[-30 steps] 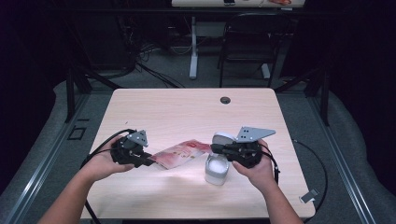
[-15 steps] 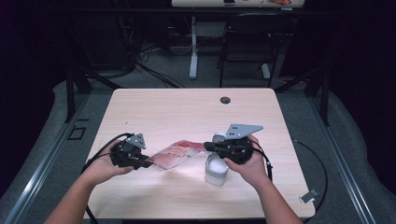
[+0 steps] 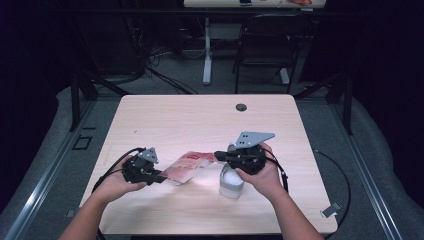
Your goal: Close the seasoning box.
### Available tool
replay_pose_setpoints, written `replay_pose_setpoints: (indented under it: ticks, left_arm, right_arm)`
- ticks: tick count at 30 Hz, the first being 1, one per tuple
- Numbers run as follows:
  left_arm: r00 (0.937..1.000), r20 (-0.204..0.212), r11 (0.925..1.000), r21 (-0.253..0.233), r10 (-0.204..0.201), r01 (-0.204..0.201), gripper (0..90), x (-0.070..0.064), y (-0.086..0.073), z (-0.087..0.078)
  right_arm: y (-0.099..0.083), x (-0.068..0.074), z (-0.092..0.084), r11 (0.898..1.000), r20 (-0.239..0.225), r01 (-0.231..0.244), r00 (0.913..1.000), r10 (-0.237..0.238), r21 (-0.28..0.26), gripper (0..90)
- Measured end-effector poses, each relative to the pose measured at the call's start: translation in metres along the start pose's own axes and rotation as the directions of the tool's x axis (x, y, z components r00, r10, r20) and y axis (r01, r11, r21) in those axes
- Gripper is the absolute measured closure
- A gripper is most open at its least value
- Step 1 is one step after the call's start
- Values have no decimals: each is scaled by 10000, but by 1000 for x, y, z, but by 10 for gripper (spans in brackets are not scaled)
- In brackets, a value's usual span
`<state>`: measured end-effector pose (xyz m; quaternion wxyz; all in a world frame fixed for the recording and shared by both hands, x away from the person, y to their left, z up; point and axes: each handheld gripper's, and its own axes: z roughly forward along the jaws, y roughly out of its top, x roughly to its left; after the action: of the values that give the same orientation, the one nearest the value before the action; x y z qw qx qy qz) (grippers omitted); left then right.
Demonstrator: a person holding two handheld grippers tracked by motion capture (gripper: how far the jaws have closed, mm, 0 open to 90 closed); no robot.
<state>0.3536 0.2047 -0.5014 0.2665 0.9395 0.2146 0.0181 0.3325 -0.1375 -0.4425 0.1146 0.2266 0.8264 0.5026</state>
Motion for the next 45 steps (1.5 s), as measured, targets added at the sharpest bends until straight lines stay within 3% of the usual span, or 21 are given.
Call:
replay_pose_setpoints:
  ticks: [15, 25, 33, 39, 45]
  left_arm:
    - [10000, -1, 9999, 140, -41, 41, 766, -2, 0, 12]
    - [9997, -200, 9998, 166, -104, 108, 733, -2, 0, 12]
    - [9992, -359, 9997, 136, -182, 187, 706, -2, -1, 7]
    - [9987, -513, 9997, 227, -1, 13, 699, -3, 1, 3]
    - [9990, -443, 9996, 282, 10, 3, 717, -4, 0, 5]
  right_arm:
    - [2, 3, 2, 9998, 106, 181, 9998, -181, 47, 900]
    - [5, 9, 2, 9975, 376, 662, 9970, -671, 235, 900]
    - [5, 8, 2, 9974, 370, 672, 9970, -681, 242, 900]
    - [5, 8, 2, 9979, 396, 625, 9972, -632, 186, 900]
    - [6, 8, 3, 9983, 336, 578, 9977, -582, 113, 900]
